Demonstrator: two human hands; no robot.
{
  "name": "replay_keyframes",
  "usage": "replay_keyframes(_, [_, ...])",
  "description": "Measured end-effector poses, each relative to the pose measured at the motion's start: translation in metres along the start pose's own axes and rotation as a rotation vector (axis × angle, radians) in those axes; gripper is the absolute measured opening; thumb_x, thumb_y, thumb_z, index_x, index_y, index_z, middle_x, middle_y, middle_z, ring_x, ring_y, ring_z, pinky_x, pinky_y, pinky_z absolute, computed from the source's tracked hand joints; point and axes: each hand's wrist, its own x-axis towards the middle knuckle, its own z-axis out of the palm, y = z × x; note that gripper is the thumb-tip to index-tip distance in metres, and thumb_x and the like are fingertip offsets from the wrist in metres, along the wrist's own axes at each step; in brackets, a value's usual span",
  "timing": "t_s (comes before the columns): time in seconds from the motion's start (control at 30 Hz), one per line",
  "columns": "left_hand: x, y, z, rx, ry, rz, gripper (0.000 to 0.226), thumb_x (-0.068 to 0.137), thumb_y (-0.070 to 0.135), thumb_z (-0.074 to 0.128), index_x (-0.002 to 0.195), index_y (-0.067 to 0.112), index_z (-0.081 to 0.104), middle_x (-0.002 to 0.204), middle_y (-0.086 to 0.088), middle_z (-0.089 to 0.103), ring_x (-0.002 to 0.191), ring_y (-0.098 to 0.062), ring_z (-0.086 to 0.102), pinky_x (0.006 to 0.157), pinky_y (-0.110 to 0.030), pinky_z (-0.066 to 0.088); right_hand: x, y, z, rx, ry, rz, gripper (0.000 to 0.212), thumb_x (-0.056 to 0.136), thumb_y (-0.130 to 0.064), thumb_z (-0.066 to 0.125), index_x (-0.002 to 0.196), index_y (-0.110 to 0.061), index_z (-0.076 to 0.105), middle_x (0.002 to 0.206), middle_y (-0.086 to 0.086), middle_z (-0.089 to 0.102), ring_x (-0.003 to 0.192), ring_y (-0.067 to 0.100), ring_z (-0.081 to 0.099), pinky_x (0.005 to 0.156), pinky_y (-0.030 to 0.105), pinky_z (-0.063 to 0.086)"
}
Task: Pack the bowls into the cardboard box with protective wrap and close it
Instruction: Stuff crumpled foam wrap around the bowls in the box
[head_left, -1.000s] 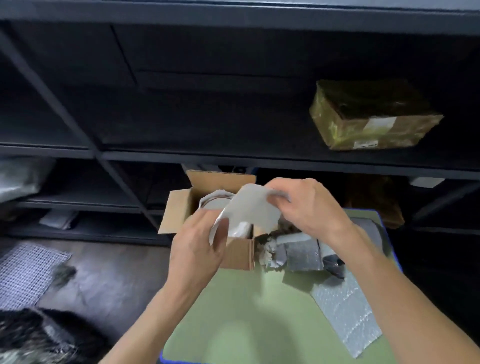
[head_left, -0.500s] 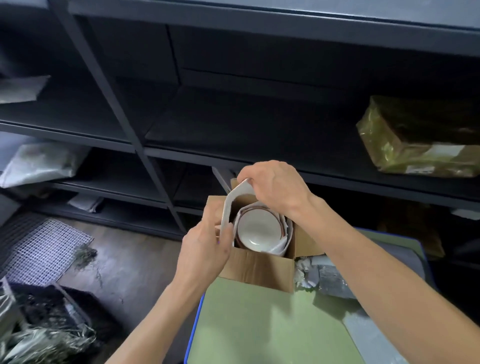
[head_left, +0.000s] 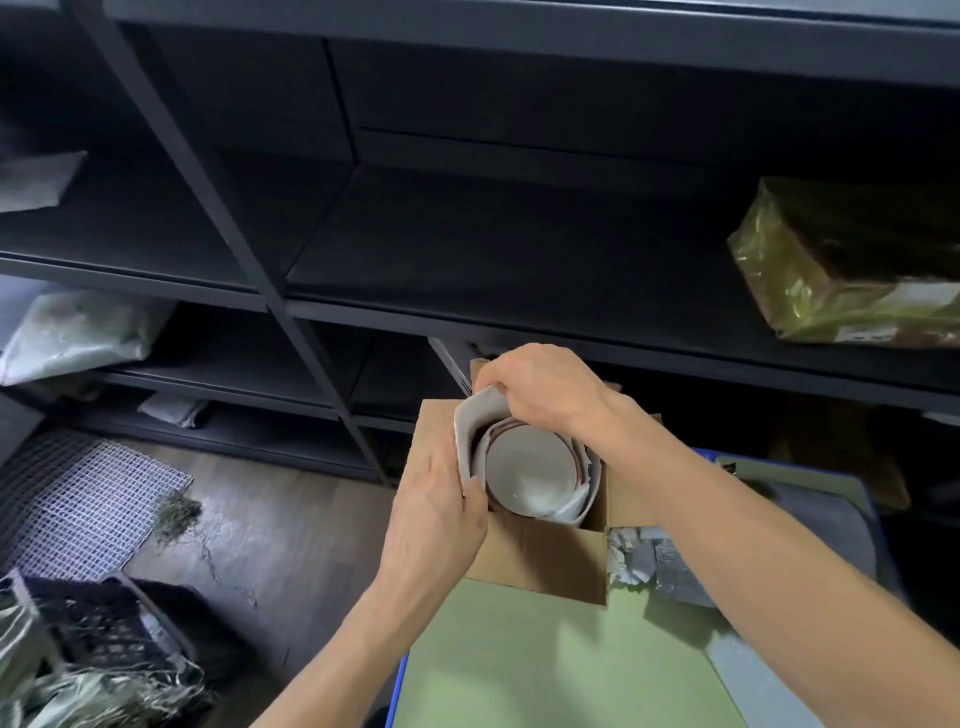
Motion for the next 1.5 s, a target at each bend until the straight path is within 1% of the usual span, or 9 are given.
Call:
replay_keyframes(0.2, [0.012, -0.001, 0.012, 0.07, -0.072, -0.108, 0.051, 0.095, 0.032, 0.048, 0.143, 0.027, 0.031, 0.091, 0.006, 0.061, 0.069, -0.015, 0.055, 0.064, -0.034, 0.046, 0.006, -0.006, 0.012, -0.107, 0.024, -0.032, 0.046, 0.086, 0.004, 0.051, 0.113, -0.028, 0.069, 0.096, -0.003, 0.065, 0.101, 0.02, 0.05, 0.063, 0.035, 0.041])
replay_keyframes(0.37, [0.012, -0.011, 0.009, 0.068, -0.035, -0.105, 0.052, 0.094, 0.058, 0.047, 0.136, 0.032, 0.032, 0.089, 0.008, 0.066, 0.073, -0.016, 0.06, 0.062, -0.031, 0.044, -0.008, -0.008, 0.027, -0.039, 0.047, -0.064, 0.058, 0.087, 0.005, 0.053, 0.136, -0.026, 0.054, 0.135, -0.005, 0.054, 0.119, 0.021, 0.05, 0.081, 0.038, 0.052])
replay_keyframes(0.47, [0.019, -0.015, 0.005, 0.027, -0.018, -0.096, 0.035, 0.096, 0.052, 0.043, 0.125, 0.032, 0.042, 0.069, 0.005, 0.063, 0.064, -0.016, 0.059, 0.066, -0.036, 0.051, -0.023, -0.011, 0.031, 0.027, 0.22, -0.036, 0.06, 0.088, 0.0, 0.055, 0.143, -0.025, 0.046, 0.145, -0.004, 0.044, 0.126, 0.021, 0.044, 0.075, 0.038, 0.056])
replay_keyframes(0.6, [0.024, -0.013, 0.004, 0.026, -0.044, -0.09, 0.027, 0.098, 0.03, 0.043, 0.125, 0.029, 0.044, 0.066, 0.002, 0.059, 0.067, -0.024, 0.06, 0.065, -0.035, 0.049, -0.049, -0.022, 0.036, 0.121, 0.394, 0.035, 0.032, 0.095, -0.014, 0.055, 0.126, -0.023, 0.059, 0.125, -0.007, 0.055, 0.116, 0.017, 0.048, 0.068, 0.036, 0.056])
replay_keyframes(0.7, [0.027, -0.014, 0.005, 0.019, -0.08, -0.083, 0.028, 0.099, 0.034, 0.045, 0.127, 0.031, 0.043, 0.072, 0.004, 0.06, 0.071, -0.023, 0.059, 0.06, -0.032, 0.041, -0.068, -0.033, 0.039, 0.281, 0.196, 0.133, 0.023, 0.101, -0.033, 0.047, 0.115, -0.026, 0.064, 0.114, -0.009, 0.064, 0.109, 0.014, 0.056, 0.084, 0.031, 0.047])
replay_keyframes(0.9, [0.045, -0.027, 0.003, -0.082, -0.178, -0.233, 0.037, 0.098, 0.055, 0.036, 0.117, 0.032, 0.058, 0.094, 0.0, 0.071, 0.087, -0.019, 0.064, 0.068, -0.03, 0.047, -0.081, -0.047, 0.05, 0.436, -0.067, 0.289, 0.061, 0.086, -0.067, 0.054, 0.138, -0.034, 0.051, 0.13, -0.012, 0.062, 0.117, 0.015, 0.059, 0.092, 0.036, 0.048])
replay_keyframes(1.17, [0.06, -0.022, 0.002, 0.035, -0.15, -0.132, 0.03, 0.095, 0.056, 0.049, 0.1, 0.028, 0.055, 0.086, 0.005, 0.068, 0.078, -0.015, 0.062, 0.062, -0.029, 0.045, -0.074, -0.066, 0.075, 0.233, 0.146, 0.297, 0.005, 0.094, -0.017, 0.052, 0.095, -0.014, 0.056, 0.095, 0.008, 0.069, 0.092, 0.032, 0.063, 0.065, 0.034, 0.032])
replay_keyframes(1.27, [0.07, -0.015, 0.0, 0.139, -0.111, -0.032, 0.024, 0.095, 0.045, 0.057, 0.102, 0.021, 0.058, 0.085, 0.005, 0.059, 0.077, -0.018, 0.054, 0.069, -0.03, 0.043, -0.076, -0.065, 0.077, 0.187, 0.146, 0.288, 0.015, 0.088, -0.009, 0.052, 0.099, -0.012, 0.061, 0.1, 0.008, 0.07, 0.098, 0.033, 0.062, 0.068, 0.036, 0.035])
replay_keyframes(1.5, [0.079, -0.032, 0.009, 0.33, -0.075, 0.131, 0.016, 0.097, 0.038, 0.055, 0.098, 0.027, 0.066, 0.089, 0.005, 0.065, 0.068, -0.014, 0.049, 0.058, -0.028, 0.033, -0.078, -0.058, 0.086, 0.089, 0.08, 0.32, 0.027, 0.087, -0.006, 0.052, 0.108, -0.015, 0.065, 0.097, 0.013, 0.068, 0.099, 0.036, 0.06, 0.067, 0.037, 0.036])
